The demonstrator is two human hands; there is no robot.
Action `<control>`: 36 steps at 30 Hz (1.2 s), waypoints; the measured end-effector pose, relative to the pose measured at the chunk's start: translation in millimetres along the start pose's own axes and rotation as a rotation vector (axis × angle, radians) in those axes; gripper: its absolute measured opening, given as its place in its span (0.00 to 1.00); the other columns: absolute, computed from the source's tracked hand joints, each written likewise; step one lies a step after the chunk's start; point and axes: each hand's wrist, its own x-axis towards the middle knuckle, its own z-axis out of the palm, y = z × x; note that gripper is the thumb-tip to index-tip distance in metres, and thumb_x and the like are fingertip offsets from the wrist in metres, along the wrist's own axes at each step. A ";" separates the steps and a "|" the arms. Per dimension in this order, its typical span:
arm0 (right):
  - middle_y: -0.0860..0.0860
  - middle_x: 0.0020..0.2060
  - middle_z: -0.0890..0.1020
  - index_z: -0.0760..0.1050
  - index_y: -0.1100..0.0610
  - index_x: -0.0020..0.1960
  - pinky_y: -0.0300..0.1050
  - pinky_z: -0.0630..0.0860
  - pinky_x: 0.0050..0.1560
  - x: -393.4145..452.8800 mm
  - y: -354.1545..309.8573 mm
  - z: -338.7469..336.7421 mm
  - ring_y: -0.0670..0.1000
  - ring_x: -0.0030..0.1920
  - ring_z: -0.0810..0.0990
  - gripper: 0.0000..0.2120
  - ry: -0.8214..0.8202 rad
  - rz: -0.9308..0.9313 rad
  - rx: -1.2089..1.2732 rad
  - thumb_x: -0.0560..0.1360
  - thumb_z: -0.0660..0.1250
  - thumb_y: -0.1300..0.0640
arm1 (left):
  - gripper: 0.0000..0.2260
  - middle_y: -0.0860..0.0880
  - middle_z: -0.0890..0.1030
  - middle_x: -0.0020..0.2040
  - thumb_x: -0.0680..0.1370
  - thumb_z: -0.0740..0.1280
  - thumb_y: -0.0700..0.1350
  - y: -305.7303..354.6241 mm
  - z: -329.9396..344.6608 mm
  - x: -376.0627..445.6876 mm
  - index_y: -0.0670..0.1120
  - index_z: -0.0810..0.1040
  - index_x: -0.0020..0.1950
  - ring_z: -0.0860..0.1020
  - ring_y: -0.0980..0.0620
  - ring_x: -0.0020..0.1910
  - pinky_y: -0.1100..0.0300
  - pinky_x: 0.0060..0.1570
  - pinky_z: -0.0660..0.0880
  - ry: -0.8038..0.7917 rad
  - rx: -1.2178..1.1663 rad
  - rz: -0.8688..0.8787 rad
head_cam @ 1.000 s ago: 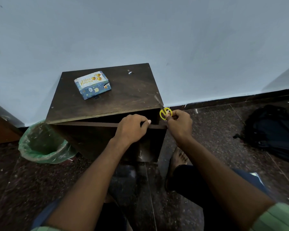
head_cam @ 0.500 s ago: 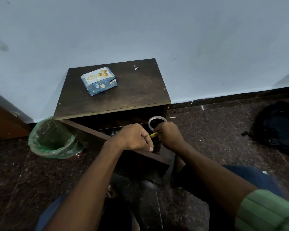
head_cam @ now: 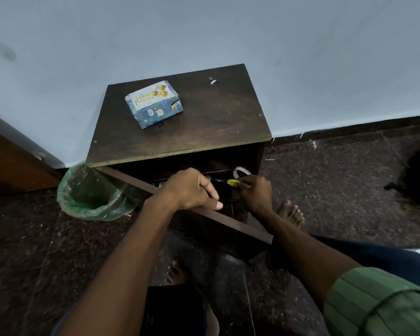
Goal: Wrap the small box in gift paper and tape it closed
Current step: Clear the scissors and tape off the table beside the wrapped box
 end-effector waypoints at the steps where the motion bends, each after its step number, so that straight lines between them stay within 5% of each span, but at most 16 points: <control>1: 0.47 0.32 0.85 0.89 0.50 0.48 0.46 0.76 0.36 -0.2 2.4 1.5 0.45 0.32 0.81 0.04 0.016 0.066 0.087 0.74 0.78 0.52 | 0.06 0.54 0.88 0.39 0.74 0.81 0.53 -4.1 -2.0 3.7 0.53 0.89 0.46 0.87 0.56 0.43 0.52 0.57 0.83 -0.034 -0.019 -0.005; 5: 0.47 0.35 0.88 0.89 0.52 0.45 0.54 0.83 0.45 -8.9 -1.7 2.1 0.48 0.40 0.87 0.02 0.002 0.210 0.462 0.73 0.79 0.54 | 0.16 0.53 0.89 0.45 0.81 0.68 0.61 -14.7 5.7 40.3 0.50 0.86 0.51 0.87 0.52 0.50 0.47 0.63 0.80 -0.013 0.106 -0.179; 8: 0.51 0.40 0.89 0.89 0.54 0.45 0.53 0.83 0.50 -18.6 -10.1 -3.5 0.50 0.44 0.86 0.01 -0.046 0.211 0.647 0.74 0.79 0.59 | 0.23 0.51 0.89 0.44 0.85 0.62 0.59 -8.9 27.0 57.9 0.40 0.77 0.65 0.88 0.49 0.46 0.51 0.62 0.80 -0.015 -0.105 -0.264; 13: 0.54 0.41 0.89 0.89 0.55 0.45 0.48 0.81 0.48 -29.9 -20.0 -13.7 0.50 0.43 0.86 0.03 -0.127 0.159 0.734 0.74 0.78 0.63 | 0.17 0.47 0.85 0.50 0.87 0.65 0.50 -4.9 32.6 61.2 0.36 0.78 0.65 0.87 0.47 0.39 0.62 0.28 0.69 0.116 -0.348 -0.274; 16: 0.55 0.42 0.89 0.89 0.55 0.45 0.50 0.82 0.50 -34.2 -25.0 -17.3 0.51 0.44 0.87 0.04 -0.165 0.097 0.748 0.74 0.78 0.63 | 0.12 0.46 0.86 0.50 0.88 0.64 0.48 3.8 26.9 57.2 0.39 0.79 0.61 0.84 0.51 0.36 0.66 0.21 0.65 0.155 -0.480 -0.280; 19: 0.50 0.37 0.88 0.88 0.54 0.41 0.47 0.79 0.44 -37.9 -27.7 -20.0 0.46 0.39 0.84 0.04 -0.167 0.034 0.654 0.75 0.79 0.56 | 0.10 0.49 0.86 0.42 0.87 0.66 0.49 6.9 27.9 56.0 0.44 0.83 0.57 0.83 0.55 0.31 0.67 0.22 0.67 0.191 -0.555 -0.292; 22: 0.42 0.23 0.76 0.81 0.52 0.30 0.42 0.67 0.32 -44.0 -31.9 -25.9 0.41 0.27 0.71 0.21 -0.119 -0.026 0.446 0.77 0.75 0.43 | 0.10 0.49 0.86 0.43 0.85 0.69 0.49 2.8 30.5 60.5 0.45 0.86 0.53 0.80 0.56 0.31 0.65 0.26 0.68 0.239 -0.539 -0.295; 26: 0.46 0.20 0.69 0.71 0.53 0.25 0.46 0.62 0.27 -41.2 -33.7 -27.5 0.47 0.22 0.67 0.28 -0.062 -0.219 0.133 0.81 0.70 0.45 | 0.10 0.52 0.85 0.41 0.84 0.71 0.51 2.7 32.0 60.3 0.47 0.87 0.51 0.76 0.56 0.36 0.63 0.32 0.65 0.236 -0.660 -0.265; 28: 0.48 0.20 0.67 0.68 0.56 0.26 0.46 0.60 0.27 -39.1 -31.7 -24.6 0.48 0.22 0.66 0.29 -0.047 -0.271 0.060 0.80 0.69 0.45 | 0.08 0.51 0.86 0.41 0.83 0.72 0.50 2.4 34.3 60.0 0.46 0.87 0.52 0.79 0.55 0.37 0.66 0.26 0.64 0.223 -0.755 -0.253; 31: 0.46 0.27 0.78 0.78 0.56 0.30 0.48 0.71 0.30 -40.0 -30.9 -26.3 0.46 0.29 0.76 0.21 0.028 -0.343 0.088 0.77 0.73 0.46 | 0.07 0.49 0.86 0.39 0.82 0.74 0.48 1.8 38.5 60.8 0.45 0.87 0.50 0.79 0.57 0.32 0.68 0.21 0.64 0.288 -0.833 -0.229; 33: 0.47 0.40 0.82 0.80 0.56 0.37 0.42 0.79 0.39 -39.5 -32.5 -30.0 0.45 0.43 0.80 0.12 0.148 -0.327 0.192 0.72 0.79 0.52 | 0.08 0.50 0.84 0.35 0.82 0.75 0.49 3.3 38.7 60.2 0.45 0.87 0.51 0.75 0.60 0.27 0.69 0.22 0.67 0.322 -0.850 -0.212; 35: 0.51 0.52 0.80 0.79 0.57 0.47 0.35 0.79 0.48 -35.3 -33.9 -32.4 0.47 0.53 0.79 0.15 0.229 -0.170 0.301 0.69 0.82 0.54 | 0.08 0.53 0.83 0.32 0.82 0.74 0.49 5.3 37.5 58.9 0.45 0.87 0.50 0.74 0.62 0.24 0.69 0.24 0.70 0.318 -0.884 -0.181; 36: 0.53 0.55 0.80 0.78 0.57 0.55 0.39 0.81 0.53 -31.3 -34.4 -33.0 0.49 0.56 0.80 0.20 0.199 -0.018 0.440 0.69 0.83 0.53 | 0.08 0.53 0.83 0.33 0.82 0.74 0.50 5.9 37.1 58.1 0.46 0.87 0.50 0.74 0.62 0.25 0.70 0.25 0.70 0.317 -0.886 -0.157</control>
